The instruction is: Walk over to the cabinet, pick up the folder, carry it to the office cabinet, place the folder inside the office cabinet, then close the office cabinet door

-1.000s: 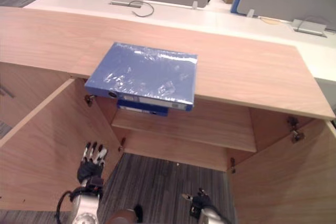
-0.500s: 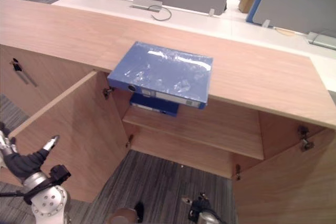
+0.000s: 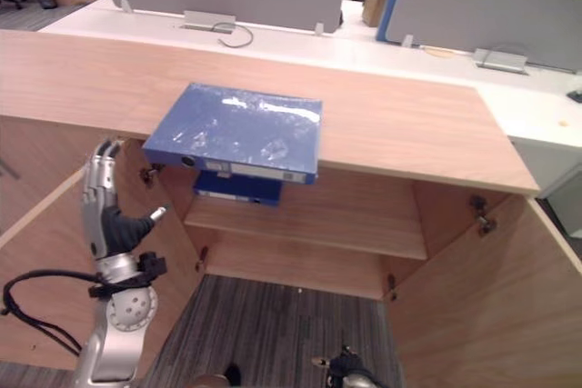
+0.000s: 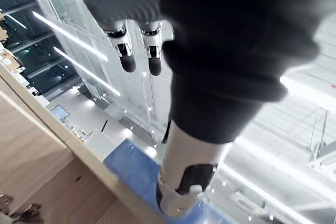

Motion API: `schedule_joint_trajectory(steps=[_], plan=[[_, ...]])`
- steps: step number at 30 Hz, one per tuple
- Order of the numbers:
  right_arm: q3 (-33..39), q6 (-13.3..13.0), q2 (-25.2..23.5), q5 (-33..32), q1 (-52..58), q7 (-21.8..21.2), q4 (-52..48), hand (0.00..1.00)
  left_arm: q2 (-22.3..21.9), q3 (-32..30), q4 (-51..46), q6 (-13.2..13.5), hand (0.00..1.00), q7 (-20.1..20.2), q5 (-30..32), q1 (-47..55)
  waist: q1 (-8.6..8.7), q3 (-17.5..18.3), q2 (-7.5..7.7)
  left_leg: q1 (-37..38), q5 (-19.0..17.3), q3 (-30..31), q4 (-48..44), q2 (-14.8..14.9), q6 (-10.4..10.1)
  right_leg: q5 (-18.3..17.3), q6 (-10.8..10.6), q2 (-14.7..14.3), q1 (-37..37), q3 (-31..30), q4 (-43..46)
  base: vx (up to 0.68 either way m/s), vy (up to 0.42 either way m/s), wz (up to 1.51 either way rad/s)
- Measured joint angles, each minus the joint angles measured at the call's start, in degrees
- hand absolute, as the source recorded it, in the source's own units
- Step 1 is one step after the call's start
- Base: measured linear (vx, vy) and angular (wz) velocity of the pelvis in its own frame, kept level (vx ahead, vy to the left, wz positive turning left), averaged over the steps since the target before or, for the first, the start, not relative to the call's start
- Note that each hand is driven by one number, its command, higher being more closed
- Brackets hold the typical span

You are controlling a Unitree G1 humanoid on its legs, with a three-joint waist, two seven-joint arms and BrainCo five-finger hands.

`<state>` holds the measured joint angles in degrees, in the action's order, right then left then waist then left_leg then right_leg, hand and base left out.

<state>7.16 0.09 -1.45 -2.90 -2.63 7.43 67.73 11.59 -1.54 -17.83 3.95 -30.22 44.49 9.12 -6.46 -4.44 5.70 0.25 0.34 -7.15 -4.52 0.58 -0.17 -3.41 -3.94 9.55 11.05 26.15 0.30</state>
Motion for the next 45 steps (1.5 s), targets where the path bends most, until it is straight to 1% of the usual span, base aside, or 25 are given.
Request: schedule_joint_trajectory(steps=[2,5,7,8,10,13,16,18,21,27,28,32,36,39,45], plan=[[0.0,0.0,0.8,1.0,-0.1,-0.6,-0.1,0.00,1.4,-0.5,2.0,-0.1,0.00,0.7,0.8,-0.4,0.53,0.3,-0.08,0.8,0.9,-0.3,1.6,0.0,-0.1,0.2,0.2,0.0,0.0,-0.2,-0.1,-0.05,0.011,-0.09],[0.1,0.0,1.4,2.0,-0.1,-0.9,-0.3,0.00,3.2,-1.4,4.3,-0.1,0.00,0.8,2.5,-1.4,0.66,0.3,-0.30,2.1,2.3,-1.0,4.0,-0.1,-0.2,0.9,0.8,-0.2,0.0,-1.1,-1.0,-0.06,0.025,-0.16],[0.2,0.0,1.4,2.2,0.0,-1.2,-0.5,0.00,4.6,-2.3,5.7,-0.6,0.00,1.9,3.6,-2.2,0.95,0.3,-0.51,3.6,3.7,-1.7,6.7,-0.3,-0.2,1.5,0.5,-0.2,0.1,-1.5,-1.8,-0.07,0.044,-0.19],[0.3,0.0,1.4,2.2,0.0,-1.2,-0.5,0.00,4.6,-2.3,5.9,-0.6,0.00,2.0,3.6,-2.3,1.01,0.2,-0.56,3.7,3.8,-1.7,7.1,-0.4,-0.2,1.5,0.5,-0.2,0.1,-1.5,-1.8,-0.06,0.044,-0.05],[0.5,0.0,1.5,2.5,0.1,-1.6,-0.5,0.00,5.1,-2.7,6.3,-0.7,0.00,2.9,4.4,-3.0,1.56,0.2,-0.69,5.1,4.8,-1.7,9.5,-0.6,-0.7,1.5,0.5,-0.2,0.1,-1.8,-1.9,-0.06,0.045,-0.05],[0.6,0.0,1.9,4.1,0.0,-1.9,-0.7,0.00,6.5,-2.8,7.0,-0.7,0.00,3.3,4.5,-4.0,1.72,0.2,-0.92,5.3,4.8,-1.8,9.5,-0.9,-0.7,1.5,0.5,0.0,0.1,-2.5,-2.1,-0.05,0.040,-0.07],[1.3,0.0,2.4,4.3,0.0,-2.4,-0.7,0.00,8.3,-2.9,7.3,-0.7,0.00,4.2,5.0,-4.6,2.21,0.3,-1.24,5.5,5.0,-1.9,9.5,-1.2,-0.4,1.7,0.2,0.2,0.2,-2.9,-2.4,-0.02,0.021,-0.05],[2.9,0.0,2.5,4.3,0.0,-2.4,-0.7,0.00,9.6,-2.9,7.8,-0.7,0.00,4.4,5.7,-5.6,2.29,0.3,-1.25,5.5,5.0,-1.9,9.5,-1.4,-0.4,2.0,0.0,0.2,0.5,-2.9,-3.0,0.00,0.000,0.00],[2.9,0.0,2.6,4.4,0.0,-2.7,-0.7,0.00,11.2,-2.8,8.5,-0.7,0.00,4.5,6.3,-6.4,2.37,0.5,-1.27,5.8,5.1,-1.7,9.4,-1.4,-0.4,2.4,-0.1,0.1,0.9,-3.3,-3.8,-0.01,0.007,-0.06],[3.3,0.0,3.1,4.4,0.0,-2.8,-0.8,0.00,12.5,-2.5,12.0,-0.8,0.00,4.6,7.0,-9.3,2.65,0.7,-1.64,5.9,5.1,-1.6,9.5,-1.3,-0.4,2.5,0.0,0.0,0.9,-3.5,-3.9,-0.01,0.005,-0.01],[4.3,0.1,3.0,4.4,0.0,-2.8,-0.8,0.00,12.8,-2.2,12.7,-0.8,0.00,4.6,7.0,-10.0,2.72,0.8,-1.68,5.9,5.1,-1.6,9.5,-1.3,-0.4,2.5,0.0,0.0,0.9,-3.6,-3.9,-0.04,0.019,-0.01],[5.0,0.1,3.2,6.2,0.0,-2.8,-1.0,0.00,14.4,-1.3,15.8,-0.9,0.00,5.0,7.3,-10.9,3.17,1.2,-1.64,5.9,5.1,-1.8,9.5,-1.3,-0.4,2.6,0.0,0.0,0.9,-4.0,-4.1,-0.03,0.016,-0.04],[5.0,0.1,3.4,6.4,-0.1,-2.8,-1.4,0.00,14.9,-1.1,19.3,-1.1,0.00,5.5,7.4,-12.2,3.27,1.2,-1.63,5.9,5.1,-2.0,9.5,-1.3,-0.4,3.4,0.1,-0.1,1.0,-4.4,-5.0,-0.04,0.014,-0.08],[5.0,0.1,3.5,6.5,0.0,-2.8,-2.3,0.00,16.5,-0.6,21.4,-1.3,0.00,5.8,7.6,-13.0,3.81,1.4,-1.59,6.0,5.1,-2.0,9.5,-1.3,-0.4,3.5,0.2,-0.1,1.0,-4.5,-5.0,-0.05,0.021,-0.03],[5.0,0.0,3.6,8.0,0.1,-2.9,-2.5,0.00,17.5,-0.6,25.4,-1.9,0.00,6.1,8.0,-15.9,4.01,2.1,-1.64,6.0,5.0,-2.2,9.5,-1.2,-0.4,3.5,0.2,-0.1,0.9,-4.7,-5.0,-0.02,0.007,-0.01]])
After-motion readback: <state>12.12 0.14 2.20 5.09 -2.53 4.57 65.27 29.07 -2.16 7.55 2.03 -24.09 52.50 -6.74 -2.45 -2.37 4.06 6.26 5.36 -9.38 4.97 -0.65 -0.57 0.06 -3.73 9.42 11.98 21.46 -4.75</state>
